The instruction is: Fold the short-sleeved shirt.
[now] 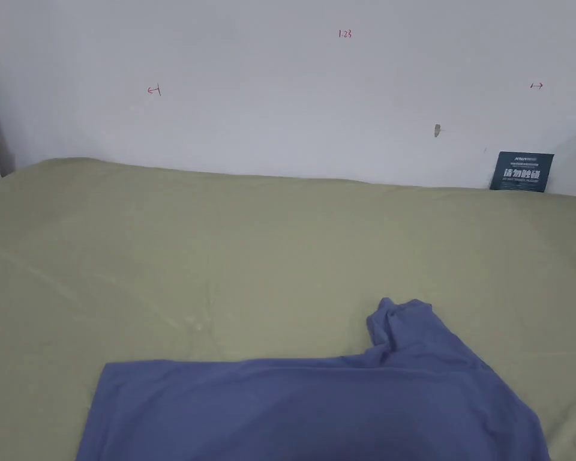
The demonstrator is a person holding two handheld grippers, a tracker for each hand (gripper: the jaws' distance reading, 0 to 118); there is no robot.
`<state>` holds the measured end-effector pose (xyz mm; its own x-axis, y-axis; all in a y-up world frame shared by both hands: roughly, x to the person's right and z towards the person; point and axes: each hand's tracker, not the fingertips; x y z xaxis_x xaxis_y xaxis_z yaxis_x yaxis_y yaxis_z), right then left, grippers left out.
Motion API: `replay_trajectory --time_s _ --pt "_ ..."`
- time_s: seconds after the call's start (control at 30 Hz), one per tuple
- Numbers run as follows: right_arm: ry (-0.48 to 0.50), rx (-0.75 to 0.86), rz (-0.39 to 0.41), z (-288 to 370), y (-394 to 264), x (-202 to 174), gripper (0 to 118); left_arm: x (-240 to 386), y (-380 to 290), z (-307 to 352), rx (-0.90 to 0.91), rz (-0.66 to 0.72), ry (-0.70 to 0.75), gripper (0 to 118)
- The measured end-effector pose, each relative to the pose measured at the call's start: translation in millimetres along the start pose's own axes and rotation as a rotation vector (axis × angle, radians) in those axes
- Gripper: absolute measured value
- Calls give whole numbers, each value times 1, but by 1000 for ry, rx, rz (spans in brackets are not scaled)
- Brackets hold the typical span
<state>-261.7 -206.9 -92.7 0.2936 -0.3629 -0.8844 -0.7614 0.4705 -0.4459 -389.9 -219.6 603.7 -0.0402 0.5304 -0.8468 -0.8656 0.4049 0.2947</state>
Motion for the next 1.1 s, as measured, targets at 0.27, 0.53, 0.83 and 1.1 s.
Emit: replay_trajectory --time_s 0.27,0.53,0.83,1.1 --pt "-107 215 68 68 11 -8 72 2 2 61 217 -14 197 81" --pt "-114 727 328 111 39 -117 68 154 12 96 628 -480 185 76" --pt "-140 853 531 104 29 -209 0 236 -10 83 809 -626 158 5" --pt "-112 804 541 89 42 -216 0 196 82 44 529 -650 129 34"
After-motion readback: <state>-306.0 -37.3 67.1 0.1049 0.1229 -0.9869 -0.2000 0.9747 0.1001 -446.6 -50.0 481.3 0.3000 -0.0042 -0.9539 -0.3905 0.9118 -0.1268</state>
